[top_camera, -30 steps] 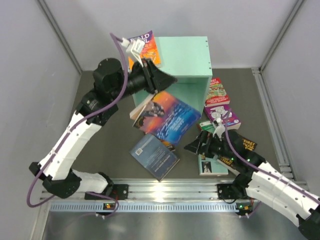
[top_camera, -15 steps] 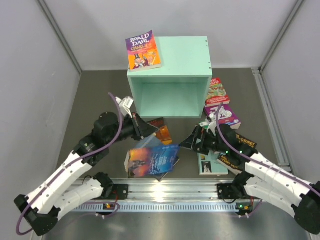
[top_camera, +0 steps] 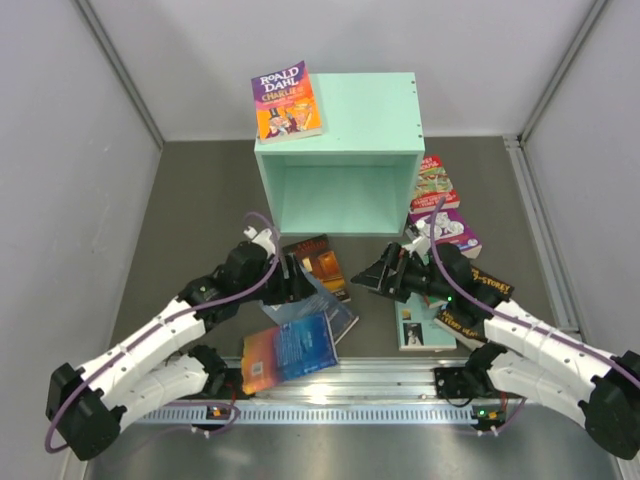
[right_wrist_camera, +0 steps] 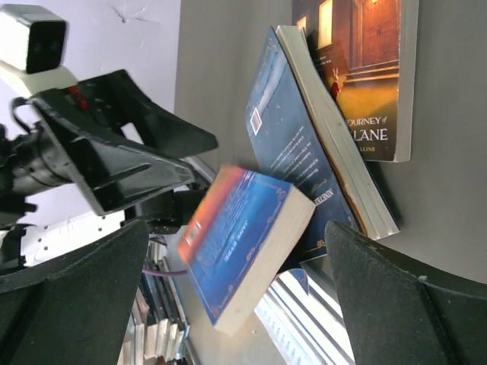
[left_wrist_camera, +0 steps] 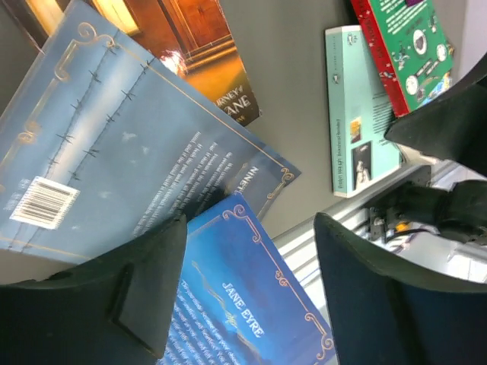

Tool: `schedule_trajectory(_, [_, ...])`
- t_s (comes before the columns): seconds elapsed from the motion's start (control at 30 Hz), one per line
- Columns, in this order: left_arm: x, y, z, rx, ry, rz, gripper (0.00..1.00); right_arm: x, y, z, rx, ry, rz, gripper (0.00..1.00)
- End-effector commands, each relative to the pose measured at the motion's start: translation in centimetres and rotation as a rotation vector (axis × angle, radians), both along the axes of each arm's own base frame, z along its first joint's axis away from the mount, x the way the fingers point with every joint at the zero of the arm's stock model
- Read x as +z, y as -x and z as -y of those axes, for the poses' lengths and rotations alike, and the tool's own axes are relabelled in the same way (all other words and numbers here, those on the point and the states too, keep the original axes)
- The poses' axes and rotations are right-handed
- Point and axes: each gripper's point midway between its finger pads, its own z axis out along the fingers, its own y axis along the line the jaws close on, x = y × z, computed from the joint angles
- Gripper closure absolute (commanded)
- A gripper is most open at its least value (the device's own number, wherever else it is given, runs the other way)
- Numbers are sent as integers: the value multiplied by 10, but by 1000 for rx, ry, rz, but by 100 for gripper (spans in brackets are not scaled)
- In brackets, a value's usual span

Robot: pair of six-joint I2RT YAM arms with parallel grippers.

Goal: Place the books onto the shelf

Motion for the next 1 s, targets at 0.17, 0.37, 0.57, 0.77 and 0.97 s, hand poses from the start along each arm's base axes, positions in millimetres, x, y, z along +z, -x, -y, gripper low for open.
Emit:
schedule_trajectory(0.17, [92,-17,-22,-20,-123,222,17,-6,3,7,-27,5,-3,1])
schedule_trajectory(0.37, [128,23,-4,-275,-31,247,1,-19,6,10,-20,51,-25,1])
schedule_trajectory(0.57, [57,44,-17,-266,-246,88,1,-47,22,3,67,101,-128,1])
schedule_trajectory(0.77, [2,27,-47,-31,-495,-35,2,-57,47,-29,249,200,-132,0])
schedule_trajectory(0.97, [-38,19,-51,142,-475,-128,2,-75,23,-44,228,287,-125,0])
